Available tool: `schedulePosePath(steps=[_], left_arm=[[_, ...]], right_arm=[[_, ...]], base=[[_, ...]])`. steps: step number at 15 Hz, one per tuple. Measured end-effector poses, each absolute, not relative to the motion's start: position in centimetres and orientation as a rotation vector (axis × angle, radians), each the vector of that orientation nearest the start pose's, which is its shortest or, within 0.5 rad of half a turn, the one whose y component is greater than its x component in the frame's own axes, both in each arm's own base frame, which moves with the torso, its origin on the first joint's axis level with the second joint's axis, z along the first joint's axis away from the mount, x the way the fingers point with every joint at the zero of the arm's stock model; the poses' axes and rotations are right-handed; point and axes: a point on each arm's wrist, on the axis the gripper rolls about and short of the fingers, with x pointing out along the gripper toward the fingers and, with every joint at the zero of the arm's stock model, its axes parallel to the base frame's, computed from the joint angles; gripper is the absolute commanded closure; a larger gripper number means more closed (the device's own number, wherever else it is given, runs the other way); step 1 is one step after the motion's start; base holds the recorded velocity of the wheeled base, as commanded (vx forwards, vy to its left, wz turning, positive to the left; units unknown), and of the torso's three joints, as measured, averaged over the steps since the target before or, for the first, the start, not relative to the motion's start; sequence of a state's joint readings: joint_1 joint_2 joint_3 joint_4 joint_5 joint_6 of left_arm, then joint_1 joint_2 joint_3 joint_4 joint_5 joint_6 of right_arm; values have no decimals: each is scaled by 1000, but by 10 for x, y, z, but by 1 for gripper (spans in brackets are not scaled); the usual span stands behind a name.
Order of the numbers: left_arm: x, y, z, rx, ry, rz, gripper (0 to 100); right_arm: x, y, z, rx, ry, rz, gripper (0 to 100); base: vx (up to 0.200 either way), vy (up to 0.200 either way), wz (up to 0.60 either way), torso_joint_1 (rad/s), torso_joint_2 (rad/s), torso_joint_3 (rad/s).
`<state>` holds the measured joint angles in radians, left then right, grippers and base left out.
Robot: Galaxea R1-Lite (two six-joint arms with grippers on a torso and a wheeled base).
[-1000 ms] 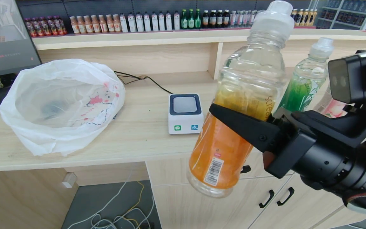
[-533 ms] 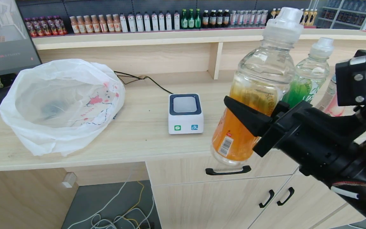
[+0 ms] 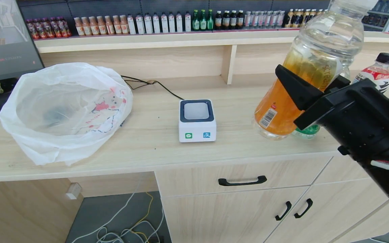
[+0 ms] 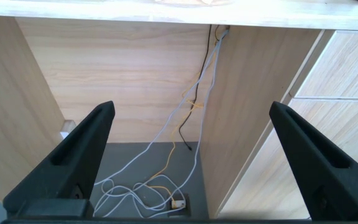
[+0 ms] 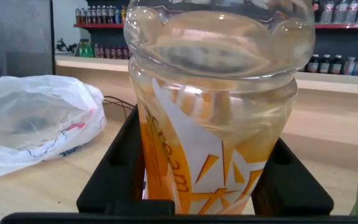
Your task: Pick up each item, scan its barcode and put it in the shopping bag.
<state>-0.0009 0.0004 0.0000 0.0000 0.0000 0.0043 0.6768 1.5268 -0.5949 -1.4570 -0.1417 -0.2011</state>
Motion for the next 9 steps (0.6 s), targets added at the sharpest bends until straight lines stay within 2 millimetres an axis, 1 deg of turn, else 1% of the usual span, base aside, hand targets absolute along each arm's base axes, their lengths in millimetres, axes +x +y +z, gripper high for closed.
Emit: schedulePosePath(steps=[5, 9], left_arm=[[-23, 0, 75, 2, 0, 0, 0], [-23, 0, 75, 2, 0, -1, 0]], right_arm=[[199, 150, 247, -4, -515, 454, 100], [201, 151, 247, -1, -508, 435, 100]], base=[[0, 0, 0, 0, 0, 0], [0, 200, 0, -1, 2, 2]])
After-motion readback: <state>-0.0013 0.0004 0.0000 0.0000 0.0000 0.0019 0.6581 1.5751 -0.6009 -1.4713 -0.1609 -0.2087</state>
